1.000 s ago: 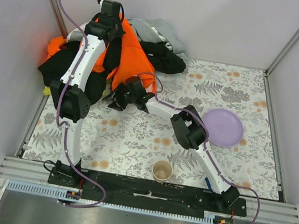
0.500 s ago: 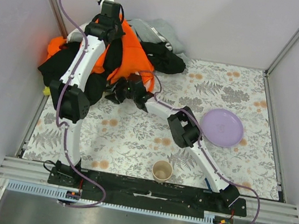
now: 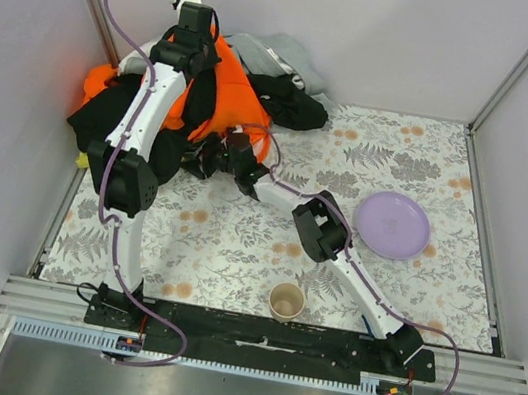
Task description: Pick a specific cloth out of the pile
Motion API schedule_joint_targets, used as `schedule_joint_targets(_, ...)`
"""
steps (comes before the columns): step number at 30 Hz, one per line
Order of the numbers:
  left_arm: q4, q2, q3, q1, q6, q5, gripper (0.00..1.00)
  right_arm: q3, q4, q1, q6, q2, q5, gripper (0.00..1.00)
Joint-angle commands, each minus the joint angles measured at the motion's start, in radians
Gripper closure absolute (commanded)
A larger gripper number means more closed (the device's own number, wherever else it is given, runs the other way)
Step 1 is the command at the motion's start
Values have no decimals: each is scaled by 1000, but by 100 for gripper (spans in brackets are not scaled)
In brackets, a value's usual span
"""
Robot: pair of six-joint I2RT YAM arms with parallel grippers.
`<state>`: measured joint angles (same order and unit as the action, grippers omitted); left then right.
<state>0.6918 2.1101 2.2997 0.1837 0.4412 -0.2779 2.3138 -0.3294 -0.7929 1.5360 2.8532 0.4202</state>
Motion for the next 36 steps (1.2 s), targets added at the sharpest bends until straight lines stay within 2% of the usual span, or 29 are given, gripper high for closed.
schedule_joint_targets(1,-178,-110,10,-1,-7,-1,98,55,-28,-6,81,49,-9,42)
schedule_joint_targets(5,-170,-111,3,-3,-1,0,98,81,-13,-17,96,74,-18,48)
schedule_joint_targets(7,-166,-114,-3,-3,5,6,98,87,-28,-22,111,86,-29,60)
schedule_joint_targets(9,-163,-119,-12,0,5,9,98,105,-45,-23,134,101,-32,81)
schedule_joint_targets(11,-163,-127,-28,-1,5,6,98,104,-71,-20,145,95,-17,99)
schedule_joint_targets(15,-163,-144,-65,-1,4,-14,98,-34,-99,-5,83,-9,51,100)
schedule_joint_targets(19,-163,-162,-108,-1,7,-15,98,-261,-86,38,-61,-213,95,100)
schedule_joint_targets(23,-164,-176,-143,-1,13,-24,98,-373,60,102,-233,-392,115,100)
schedule_joint_targets(28,-164,-203,-204,-3,13,-52,98,-363,199,168,-356,-529,104,100)
schedule_joint_targets(33,-153,-245,-321,-4,24,-116,98,-165,464,190,-526,-577,120,100)
schedule_joint_targets(36,-140,-272,-414,-10,45,-147,98,-84,550,195,-577,-610,114,100)
